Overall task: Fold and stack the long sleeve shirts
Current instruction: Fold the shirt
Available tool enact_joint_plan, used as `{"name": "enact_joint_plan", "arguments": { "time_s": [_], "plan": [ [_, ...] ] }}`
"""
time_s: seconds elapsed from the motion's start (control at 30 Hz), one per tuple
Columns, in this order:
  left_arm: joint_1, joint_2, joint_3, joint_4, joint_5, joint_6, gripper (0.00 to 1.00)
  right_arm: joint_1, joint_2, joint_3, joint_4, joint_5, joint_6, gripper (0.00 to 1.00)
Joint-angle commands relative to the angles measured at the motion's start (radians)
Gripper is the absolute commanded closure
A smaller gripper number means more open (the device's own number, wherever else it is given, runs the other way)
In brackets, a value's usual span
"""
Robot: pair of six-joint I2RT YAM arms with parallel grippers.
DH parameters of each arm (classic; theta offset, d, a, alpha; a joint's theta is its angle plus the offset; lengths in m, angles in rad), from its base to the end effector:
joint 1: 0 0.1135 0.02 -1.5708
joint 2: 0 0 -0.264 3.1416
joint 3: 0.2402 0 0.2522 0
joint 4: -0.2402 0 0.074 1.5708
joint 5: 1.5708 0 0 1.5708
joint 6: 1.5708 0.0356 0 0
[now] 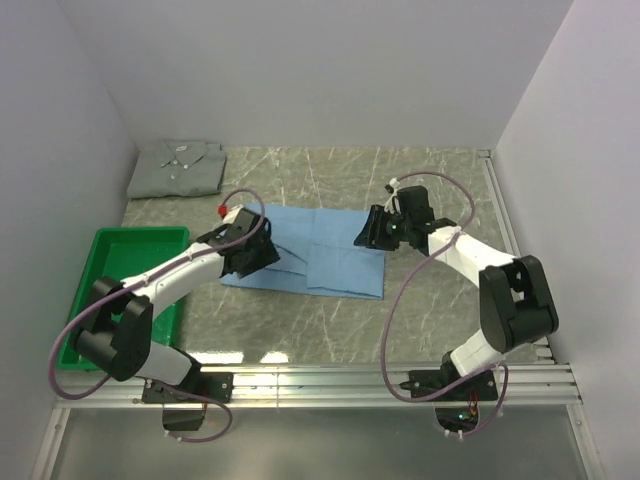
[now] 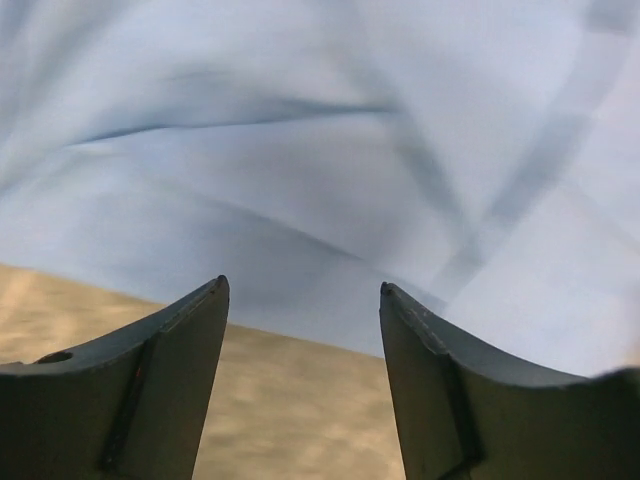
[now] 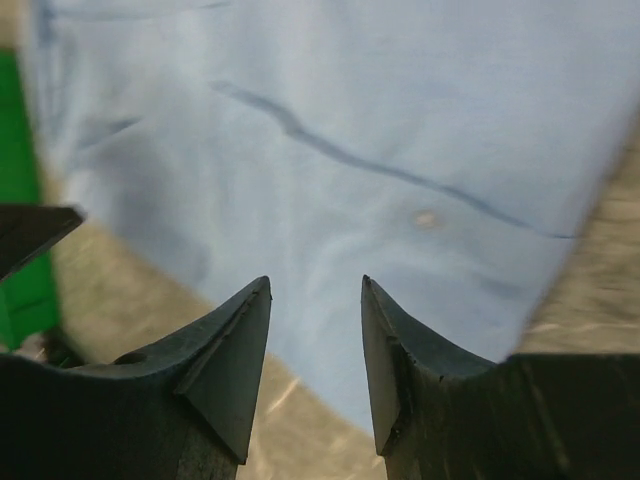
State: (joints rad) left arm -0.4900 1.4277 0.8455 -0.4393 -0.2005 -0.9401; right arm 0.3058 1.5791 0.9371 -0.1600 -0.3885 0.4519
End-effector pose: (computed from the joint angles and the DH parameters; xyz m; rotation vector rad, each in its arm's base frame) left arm 0.2476 -0.1240 0.1974 -0.6482 2.5034 -0.2812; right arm 0.3094 0.1118 0.2020 -0.0156 2.4519 0.8124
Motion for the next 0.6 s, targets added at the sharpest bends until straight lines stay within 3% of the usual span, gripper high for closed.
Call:
{"name": "enact_joint_plan", "arguments": {
  "time_s": [0.0, 0.23, 0.47, 0.57],
  "plan": [
    [-0.108, -0.035, 0.147, 0.008, -0.056, 0.023, 0.32, 0.013, -0.064, -0.03, 0.04, -0.197, 0.007, 0.52],
    [-0.199, 0.083, 0.314, 0.063, -0.094, 0.096, 0.32, 0.015, -0.035, -0.231, 0.126, -0.279, 0.047, 0.53],
    [-0.246, 0.096, 0.322, 0.122, -0.123, 0.176, 0.31, 0.001, 0.048, -0.267, 0.04, -0.293, 0.004, 0.55],
    [-0.289, 0.1, 0.323, 0.155, -0.134, 0.259, 0.28, -0.022, -0.02, -0.261, 0.022, -0.274, 0.002, 0.58]
  ]
}}
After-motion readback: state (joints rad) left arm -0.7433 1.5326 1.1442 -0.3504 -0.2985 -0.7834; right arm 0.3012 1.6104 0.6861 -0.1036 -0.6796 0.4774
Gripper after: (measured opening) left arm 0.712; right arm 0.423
